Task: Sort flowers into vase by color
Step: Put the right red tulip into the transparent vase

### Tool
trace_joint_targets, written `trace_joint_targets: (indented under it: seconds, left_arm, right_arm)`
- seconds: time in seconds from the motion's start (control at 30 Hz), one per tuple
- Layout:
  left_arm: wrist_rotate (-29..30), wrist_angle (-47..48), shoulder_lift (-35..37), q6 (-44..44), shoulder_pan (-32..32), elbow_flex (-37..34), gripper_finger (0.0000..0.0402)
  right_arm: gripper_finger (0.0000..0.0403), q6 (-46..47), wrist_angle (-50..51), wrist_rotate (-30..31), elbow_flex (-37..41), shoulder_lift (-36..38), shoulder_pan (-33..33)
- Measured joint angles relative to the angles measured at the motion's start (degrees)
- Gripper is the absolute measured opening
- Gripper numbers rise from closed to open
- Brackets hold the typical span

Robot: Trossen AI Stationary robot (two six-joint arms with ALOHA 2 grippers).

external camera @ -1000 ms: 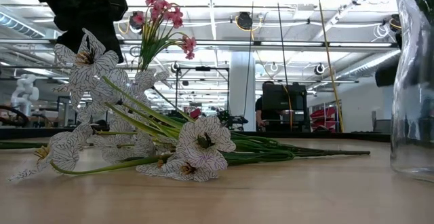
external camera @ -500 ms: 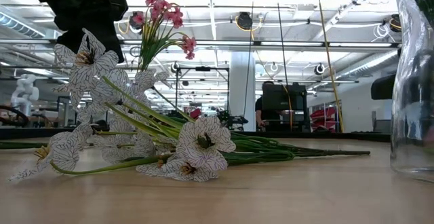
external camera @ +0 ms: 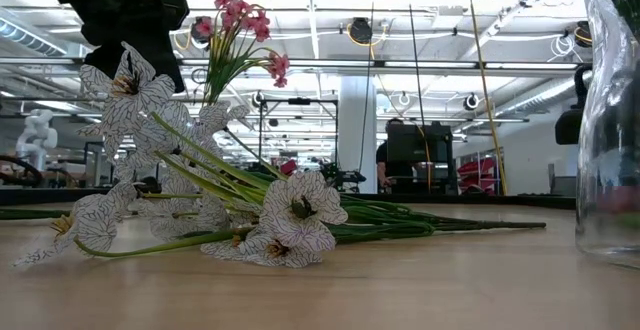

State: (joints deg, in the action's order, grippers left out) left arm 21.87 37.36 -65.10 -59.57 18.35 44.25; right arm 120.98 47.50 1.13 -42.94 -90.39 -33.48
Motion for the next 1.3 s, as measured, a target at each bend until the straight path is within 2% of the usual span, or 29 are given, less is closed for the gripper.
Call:
trace_joint_targets:
  seconds: [0.17,0.3,0.37,0.5,0.6,0.7,0.77,0.83,0.9,0.97,1.07,1.13,1.3]
  left_arm:
    - [0.00,0.00,0.00,0.00,0.00,0.02,0.0210]
    - [0.00,0.00,0.00,0.03,-0.01,0.01,0.0210]
    - [0.00,0.02,0.00,0.19,-0.02,0.00,0.0210]
    - [-0.01,0.04,0.00,0.39,-0.01,0.01,0.0210]
    - [0.00,0.03,0.00,0.33,-0.02,0.02,0.0210]
    - [0.00,0.02,0.00,0.09,-0.01,0.00,0.0210]
    - [0.00,0.02,0.00,0.09,-0.02,0.00,0.0210]
    - [0.00,0.04,0.00,0.09,-0.02,0.01,0.0210]
    - [0.15,0.05,0.00,0.09,-0.02,0.00,0.0210]
    - [0.89,0.06,0.00,0.09,0.00,0.01,0.0210]
    - [1.18,0.06,0.00,0.09,-0.01,0.00,0.0210]
    - [1.21,0.04,0.00,0.04,0.00,0.00,0.0210]
    - [1.27,0.04,0.00,0.05,0.00,0.02,0.0210]
  right_arm:
    - [0.0014,-3.95,-1.04,2.26,0.02,0.00,-0.08]
    - [0.0008,-8.13,1.02,2.69,-1.69,0.32,-0.52]
    - [0.0004,-7.55,5.81,5.77,-4.31,1.22,-1.40]
    - [0.0003,-6.11,17.32,17.15,-13.28,5.46,-4.99]
    - [0.0002,-6.50,26.43,28.75,-21.24,7.73,-8.44]
    - [0.0001,-12.31,32.79,38.28,-27.74,8.62,-12.25]
    - [0.0001,-18.11,32.29,39.02,-30.80,8.98,-13.86]
    - [0.0001,-20.40,32.36,38.44,-33.01,9.23,-14.44]
    - [0.0001,-22.01,31.57,40.95,-33.76,9.25,-15.06]
    - [0.0001,-23.73,28.91,49.03,-33.77,9.15,-16.33]
    - [0.0000,-26.09,25.23,66.08,-33.83,9.16,-19.19]
    - [0.0000,-28.96,22.61,74.39,-33.89,9.07,-20.98]
    - [0.0000,-35.71,16.65,80.81,-33.88,8.64,-23.87]
